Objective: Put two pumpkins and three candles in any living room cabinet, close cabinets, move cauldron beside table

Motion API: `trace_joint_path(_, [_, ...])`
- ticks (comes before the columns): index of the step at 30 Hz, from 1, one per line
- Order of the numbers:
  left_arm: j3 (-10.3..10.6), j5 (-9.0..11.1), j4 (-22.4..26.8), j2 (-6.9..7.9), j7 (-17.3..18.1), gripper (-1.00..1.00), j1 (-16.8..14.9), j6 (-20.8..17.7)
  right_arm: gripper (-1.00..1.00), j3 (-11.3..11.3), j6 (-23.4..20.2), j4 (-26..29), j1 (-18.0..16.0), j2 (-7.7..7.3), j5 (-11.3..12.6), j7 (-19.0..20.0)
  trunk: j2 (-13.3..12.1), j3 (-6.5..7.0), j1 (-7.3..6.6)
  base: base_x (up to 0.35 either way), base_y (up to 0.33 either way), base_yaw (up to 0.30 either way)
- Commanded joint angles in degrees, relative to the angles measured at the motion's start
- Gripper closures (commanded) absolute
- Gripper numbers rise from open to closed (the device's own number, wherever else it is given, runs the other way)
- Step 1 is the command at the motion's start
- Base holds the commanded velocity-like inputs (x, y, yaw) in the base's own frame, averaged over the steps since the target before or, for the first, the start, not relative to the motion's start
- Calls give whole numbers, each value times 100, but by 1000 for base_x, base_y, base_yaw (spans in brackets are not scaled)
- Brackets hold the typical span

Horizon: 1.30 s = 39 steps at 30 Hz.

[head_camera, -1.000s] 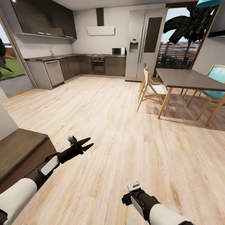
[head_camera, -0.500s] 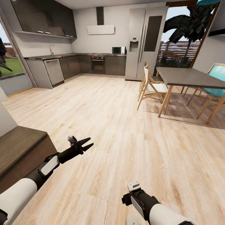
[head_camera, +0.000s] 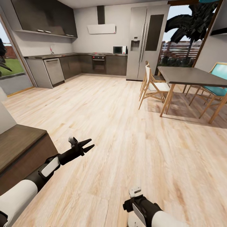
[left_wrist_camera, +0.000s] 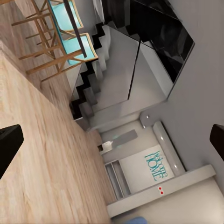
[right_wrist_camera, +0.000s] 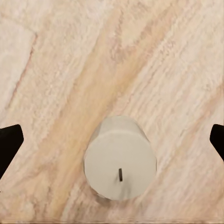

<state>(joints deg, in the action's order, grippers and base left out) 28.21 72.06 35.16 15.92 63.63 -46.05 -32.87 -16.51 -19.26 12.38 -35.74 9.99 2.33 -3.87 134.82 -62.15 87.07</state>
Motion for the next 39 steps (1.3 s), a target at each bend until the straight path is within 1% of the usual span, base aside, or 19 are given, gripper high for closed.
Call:
trace_joint_path(1, [0, 1, 0, -1, 0, -100, 0, 0, -100, -3, 24, 1, 61, 0, -7, 0, 42, -18, 22, 0, 0, 0])
trace_joint_path(5, [0, 1, 0, -1, 0, -100, 0, 0, -100, -1, 404, -6, 188, 0, -15, -7, 202, -90, 110, 0, 0, 0])
trace_joint_path(7, [0, 1, 0, -1, 0, -100, 0, 0, -100, -1, 490, -7, 231, 0, -20, -8, 282, -126, 154, 0, 0, 0])
trace_joint_path(14, [0, 1, 0, -1, 0, -100, -1, 0, -100, -1, 534, -5, 265, 0, -8, -49, 563, -251, 308, 0, 0, 0])
trace_joint_path(18, [0, 1, -6, 4, 0, -100, 0, 0, -100, -1, 530, -7, 268, -3, 17, -193, 563, -251, 308, 0, 0, 0])
trace_joint_path(21, [0, 1, -9, 5, 0, -100, 0, 0, -100, 6, 532, -8, 269, -17, 28, -450, 563, -251, 308, 0, 0, 0])
trace_joint_path(23, [0, 1, -9, 0, 0, -100, 0, 0, -100, 11, 530, -10, 269, -21, 30, -499, 563, -251, 308, 0, 0, 0])
trace_joint_path(25, [0, 0, -9, -1, 0, -100, 0, 0, -100, 13, 529, -17, 269, -20, 30, -521, 563, -251, 308, 0, 0, 0])
trace_joint_path(29, [0, -3, -3, -3, 0, -100, -3, 0, -100, 8, 532, -279, 270, 0, 6, -531, 563, -251, 308, 0, 0, 0])
trace_joint_path(33, [0, -2, -4, -3, -1, -100, -1, 0, -100, 2, 556, -352, 284, 0, -19, -508, 563, -251, 308, 0, 0, 0])
trace_joint_path(34, [-5, -8, -5, 7, -7, -100, -2, 1, -100, -31, 589, -318, 317, -15, -52, -541, 563, -251, 308, 0, 0, 0])
trace_joint_path(37, [-8, -2, -2, -10, -8, -100, 25, 10, -100, -128, 686, -339, 297, 0, -51, -616, 563, -251, 308, 0, 0, 0])
trace_joint_path(39, [-9, 0, -1, -18, -9, -100, 60, 11, -100, -104, 683, -355, 240, 0, -49, -550, 563, -251, 308, 0, 0, 0])
